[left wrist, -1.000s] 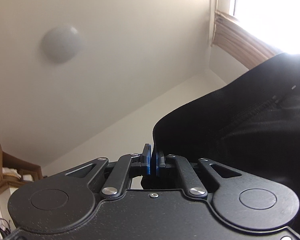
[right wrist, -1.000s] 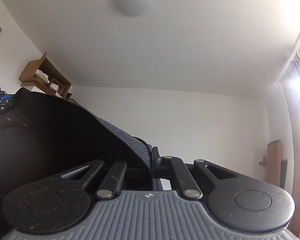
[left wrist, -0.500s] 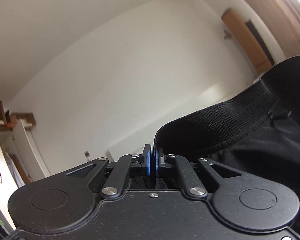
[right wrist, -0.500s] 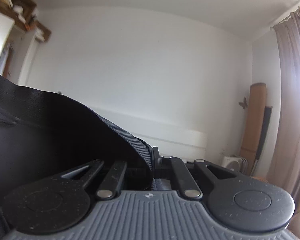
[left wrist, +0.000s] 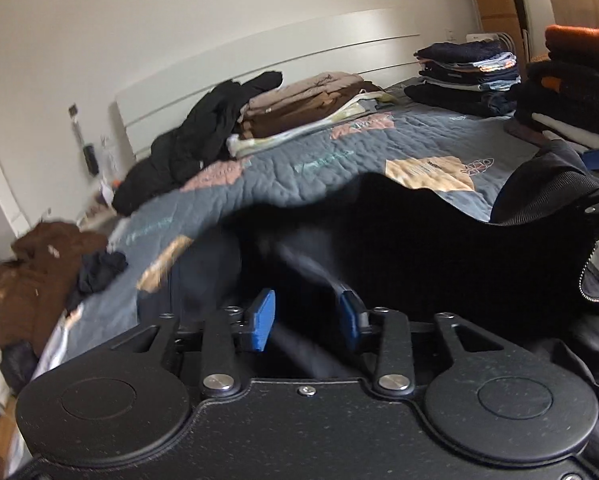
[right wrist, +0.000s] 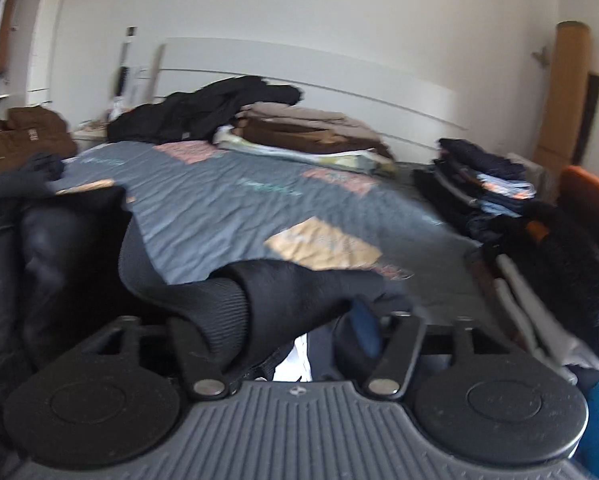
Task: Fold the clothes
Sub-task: 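Lower the jacket onto the bed and open both grippers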
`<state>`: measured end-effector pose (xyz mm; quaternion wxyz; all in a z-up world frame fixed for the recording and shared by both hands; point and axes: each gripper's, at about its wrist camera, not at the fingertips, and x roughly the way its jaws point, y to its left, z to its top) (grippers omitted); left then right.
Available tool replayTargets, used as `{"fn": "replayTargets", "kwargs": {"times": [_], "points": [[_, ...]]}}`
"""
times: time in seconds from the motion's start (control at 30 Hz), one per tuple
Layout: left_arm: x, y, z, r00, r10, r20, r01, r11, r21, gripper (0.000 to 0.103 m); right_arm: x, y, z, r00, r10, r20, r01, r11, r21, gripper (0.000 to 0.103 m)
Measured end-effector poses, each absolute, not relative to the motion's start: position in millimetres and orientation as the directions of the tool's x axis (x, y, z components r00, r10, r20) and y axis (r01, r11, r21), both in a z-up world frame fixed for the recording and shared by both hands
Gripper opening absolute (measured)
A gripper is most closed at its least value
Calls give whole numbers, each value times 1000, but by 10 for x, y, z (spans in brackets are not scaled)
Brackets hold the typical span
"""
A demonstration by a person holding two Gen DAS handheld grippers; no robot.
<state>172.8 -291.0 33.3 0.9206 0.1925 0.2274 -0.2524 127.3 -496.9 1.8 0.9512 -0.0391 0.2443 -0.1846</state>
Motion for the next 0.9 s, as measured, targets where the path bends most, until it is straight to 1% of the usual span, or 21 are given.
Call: {"fn": "replayTargets", "kwargs": {"times": [0.1, 0.17, 0.2, 0.27, 0.33, 0.4, 0.5, 0.53, 0.6, 0.77, 0.9], "points": [[1504, -2700, 322, 756, -415, -506, 548, 825, 141, 44, 852, -4771, 239, 830, -327, -452, 312, 944, -109, 75], [1289, -2632, 295, 739, -454, -498, 556, 829, 70, 51, 585, -4703, 342, 842, -301, -447, 306, 950, -63, 78], [1154, -2588, 299, 735, -472, -486, 557, 830, 36, 54, 459, -4667, 369, 849, -278, -449, 293, 955, -37, 80], [885, -2498, 308, 728, -508, -460, 559, 829, -32, 60, 215, -4576, 359, 860, -257, -442, 278, 960, -17, 84], [615, -2465, 292, 728, -525, -441, 552, 830, -78, 61, -51, -4475, 379, 870, -264, -416, 285, 958, -13, 90], [394, -2453, 242, 733, -528, -428, 536, 836, -114, 62, -304, -4399, 392, 875, -276, -397, 302, 953, 2, 92], [226, -2431, 135, 716, -546, -434, 521, 833, -187, 62, -578, -4391, 326, 875, -266, -404, 320, 945, 71, 95], [198, -2432, 100, 707, -557, -436, 529, 826, -196, 62, -660, -4391, 301, 875, -261, -408, 324, 941, 93, 96], [161, -2453, 20, 710, -556, -431, 539, 824, -176, 62, -730, -4412, 210, 874, -237, -423, 317, 940, 128, 96], [184, -2560, -89, 721, -547, -425, 559, 822, -110, 62, -764, -4413, 32, 870, -223, -441, 300, 947, 113, 96], [188, -2597, -224, 727, -533, -433, 565, 823, -63, 62, -829, -4401, -84, 880, -176, -441, 262, 955, 142, 96]]}}
